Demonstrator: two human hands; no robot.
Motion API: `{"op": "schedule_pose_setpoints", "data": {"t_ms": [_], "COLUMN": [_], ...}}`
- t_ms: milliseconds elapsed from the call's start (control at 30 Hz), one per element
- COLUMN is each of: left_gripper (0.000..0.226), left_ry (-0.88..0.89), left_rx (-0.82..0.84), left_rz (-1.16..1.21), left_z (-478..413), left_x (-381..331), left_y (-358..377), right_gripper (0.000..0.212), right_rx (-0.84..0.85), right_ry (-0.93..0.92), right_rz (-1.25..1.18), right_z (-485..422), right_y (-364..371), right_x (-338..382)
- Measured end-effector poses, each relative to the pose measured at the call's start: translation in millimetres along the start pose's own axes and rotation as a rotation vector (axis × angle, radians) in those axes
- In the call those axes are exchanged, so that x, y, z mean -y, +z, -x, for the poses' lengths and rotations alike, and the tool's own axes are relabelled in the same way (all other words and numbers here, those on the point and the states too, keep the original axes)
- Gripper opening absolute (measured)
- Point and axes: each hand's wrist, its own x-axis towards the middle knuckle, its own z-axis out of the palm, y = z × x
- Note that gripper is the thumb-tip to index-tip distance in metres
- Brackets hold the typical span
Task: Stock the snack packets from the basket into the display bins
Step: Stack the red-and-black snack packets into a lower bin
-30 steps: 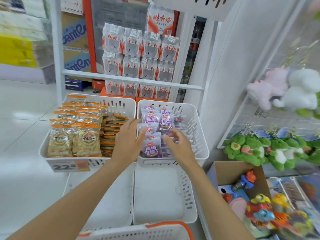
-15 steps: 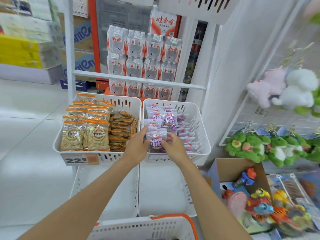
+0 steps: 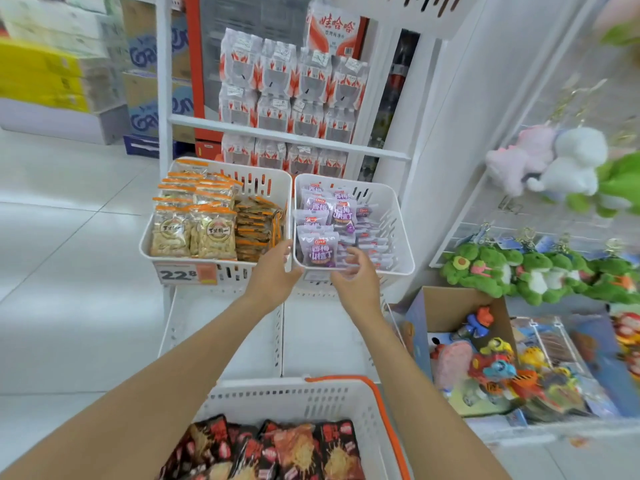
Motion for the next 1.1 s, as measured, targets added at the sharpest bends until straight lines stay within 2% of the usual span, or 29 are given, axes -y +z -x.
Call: {"op": "schedule_pose_setpoints", "data": {"t_ms": [100, 200, 333, 433, 500, 567, 667, 767, 867, 967, 1033, 1100], "left_gripper": [0.042, 0.035, 0.027, 0.020, 0.022, 0.021, 0.027, 0.035, 0.040, 0.046, 0.060, 0.073], "left_ry": [-0.054, -0.104, -0.239, -0.325, -0.395, -0.470, -0.471, -0.446, -0.411, -0.352, -0.251, -0.166], "left_rx": [0.059, 0.141, 0.270, 0.320, 0.340, 0.316, 0.305, 0.335, 0.373, 0.346, 0.337, 0.394], "left_rz": [-0.031, -0.033, -0.058, -0.033, -0.078, -0.024, -0.122, -0.145, -0.178, -0.166, -0.212, -0.277], "left_z": [40.0, 90.3, 159.7, 203.4, 224.0, 236.1, 242.2, 244.0, 242.0, 233.7, 225.1, 217.7], "left_x": [13.4, 38.3, 95.8, 138.9, 161.3, 182.8, 200.5, 203.0, 196.3, 183.0, 170.9, 165.3], "left_y": [-0.2, -0.6, -2.2, -6.9, -10.5, -14.0, -14.7, -10.6, -2.6, 7.9, 11.2, 12.5], "right_gripper": [0.042, 0.043, 0.066, 0.081, 0.077, 0.072, 0.079, 0.100, 0.089, 0.067, 0.054, 0.049], "right_rx": [0.126, 0.363, 0.710, 0.849, 0.879, 0.879, 0.783, 0.756, 0.831, 0.820, 0.865, 0.943], "right_ry": [0.022, 0.044, 0.121, 0.251, 0.326, 0.380, 0.445, 0.417, 0.435, 0.275, 0.099, -0.007], "right_rz": [0.122, 0.252, 0.465, 0.529, 0.492, 0.463, 0.531, 0.778, 0.749, 0.515, 0.486, 0.465], "right_z": [43.9, 91.9, 149.6, 182.1, 195.3, 203.0, 207.5, 204.0, 197.3, 189.5, 182.9, 179.9], "right_y": [3.0, 11.3, 26.8, 36.1, 37.8, 38.5, 42.3, 51.0, 51.6, 47.6, 52.8, 63.1], "right_x": [-7.2, -30.6, -87.9, -131.7, -154.9, -176.9, -202.4, -219.3, -214.1, -196.1, -171.9, -142.3]}}
